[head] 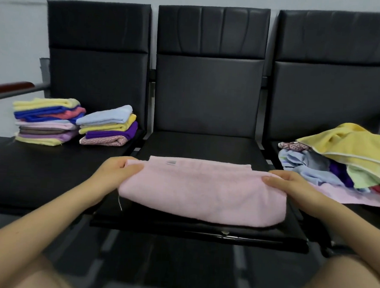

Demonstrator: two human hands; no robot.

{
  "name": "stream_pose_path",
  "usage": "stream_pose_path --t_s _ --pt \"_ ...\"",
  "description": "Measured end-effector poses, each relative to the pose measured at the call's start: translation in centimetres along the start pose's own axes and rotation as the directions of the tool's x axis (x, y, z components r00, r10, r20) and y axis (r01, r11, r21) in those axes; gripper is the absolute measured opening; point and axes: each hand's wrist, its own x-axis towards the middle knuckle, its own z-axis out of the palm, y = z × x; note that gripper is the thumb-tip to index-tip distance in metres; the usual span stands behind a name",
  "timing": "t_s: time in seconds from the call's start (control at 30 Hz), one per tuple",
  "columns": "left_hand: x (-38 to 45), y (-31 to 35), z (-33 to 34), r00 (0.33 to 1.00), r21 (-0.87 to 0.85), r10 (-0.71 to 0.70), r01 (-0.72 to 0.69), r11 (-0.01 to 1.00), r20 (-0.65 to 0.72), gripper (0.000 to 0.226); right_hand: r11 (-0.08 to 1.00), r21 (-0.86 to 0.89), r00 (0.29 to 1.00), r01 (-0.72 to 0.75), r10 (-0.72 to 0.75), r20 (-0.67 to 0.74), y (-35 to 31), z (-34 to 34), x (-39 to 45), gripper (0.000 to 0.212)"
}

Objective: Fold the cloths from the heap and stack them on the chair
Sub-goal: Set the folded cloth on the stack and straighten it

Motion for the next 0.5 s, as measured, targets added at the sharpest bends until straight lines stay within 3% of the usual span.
stream_pose_path --t_s 0.1,0.23,0.37,0.5 --pt "2.4 0.9 -0.1 0.997 0.01 -0.053 0.054 0.999 -0.053 0.016 0.985 -0.173 0.992 0.011 -0.032 -0.121 0.1 -0.2 2.7 0.034" --pt "7.7 1.6 1.0 0.99 0.084 -0.109 0.116 0.99 -0.091 0.015 0.822 -0.559 0.964 -0.108 -0.051 -0.261 -0.6 -0.4 8.1 0.02" --pt "12.4 1.3 2.0 0.98 0.238 -0.022 0.071 0.969 -0.2 0.019 0.755 -0.608 0.925 -0.246 -0.005 -0.38 -0.7 -0.5 12.8 0.011" --pt "14.4 -3.4 3.4 0.975 0.47 -0.095 0.181 0.864 -0.201 0.046 0.696 -0.602 0.874 -0.392 0.079 -0.479 2.5 1.1 14.2 0.048"
